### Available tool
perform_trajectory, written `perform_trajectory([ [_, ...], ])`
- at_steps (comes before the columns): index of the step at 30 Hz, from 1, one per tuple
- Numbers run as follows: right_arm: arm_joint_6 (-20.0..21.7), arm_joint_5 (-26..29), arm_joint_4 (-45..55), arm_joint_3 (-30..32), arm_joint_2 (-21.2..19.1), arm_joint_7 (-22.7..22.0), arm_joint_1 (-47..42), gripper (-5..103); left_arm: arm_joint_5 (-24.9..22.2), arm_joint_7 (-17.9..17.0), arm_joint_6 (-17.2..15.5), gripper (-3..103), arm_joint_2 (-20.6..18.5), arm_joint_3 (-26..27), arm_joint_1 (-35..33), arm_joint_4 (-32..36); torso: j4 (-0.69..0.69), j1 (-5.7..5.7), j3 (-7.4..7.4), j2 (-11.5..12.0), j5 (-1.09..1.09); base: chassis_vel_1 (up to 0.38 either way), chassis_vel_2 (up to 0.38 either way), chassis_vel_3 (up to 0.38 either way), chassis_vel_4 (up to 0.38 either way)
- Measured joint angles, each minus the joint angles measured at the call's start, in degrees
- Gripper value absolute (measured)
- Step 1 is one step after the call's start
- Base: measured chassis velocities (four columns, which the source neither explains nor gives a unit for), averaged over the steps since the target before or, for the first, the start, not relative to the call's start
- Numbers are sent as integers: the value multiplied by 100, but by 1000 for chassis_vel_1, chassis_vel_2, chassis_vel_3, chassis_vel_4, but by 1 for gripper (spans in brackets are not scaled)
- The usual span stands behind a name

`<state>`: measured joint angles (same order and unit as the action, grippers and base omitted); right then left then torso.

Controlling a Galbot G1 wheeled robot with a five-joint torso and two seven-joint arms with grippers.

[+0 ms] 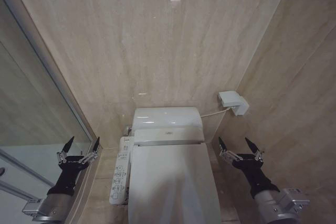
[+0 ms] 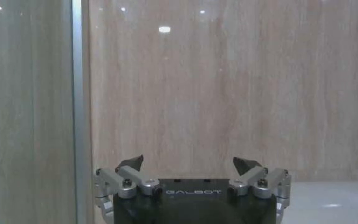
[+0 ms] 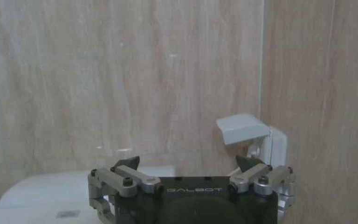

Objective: Open the toilet lid, clean the toilet bowl with a toilet brush, close the toilet lid, and flush.

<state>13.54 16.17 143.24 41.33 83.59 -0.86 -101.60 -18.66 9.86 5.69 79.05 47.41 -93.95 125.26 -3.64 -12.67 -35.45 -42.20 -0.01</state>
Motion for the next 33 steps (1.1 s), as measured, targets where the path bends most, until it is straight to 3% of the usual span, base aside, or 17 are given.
perform_trajectory([
  [10,0,0,0,0,0,-1,-1,100,-46,19,335,94,-163,-73,184,-695,-2,3,1,-2,0,0,0,0,0],
  [14,0,0,0,1,0,-1,-1,100,-70,324,498,94,-166,-102,205,-839,-2,2,1,-2,0,0,0,0,0],
  [33,0,0,0,0,0,-1,-1,100,-54,490,714,93,-240,-102,249,-1049,-2,1,0,-1,0,17,-16,-15,16],
])
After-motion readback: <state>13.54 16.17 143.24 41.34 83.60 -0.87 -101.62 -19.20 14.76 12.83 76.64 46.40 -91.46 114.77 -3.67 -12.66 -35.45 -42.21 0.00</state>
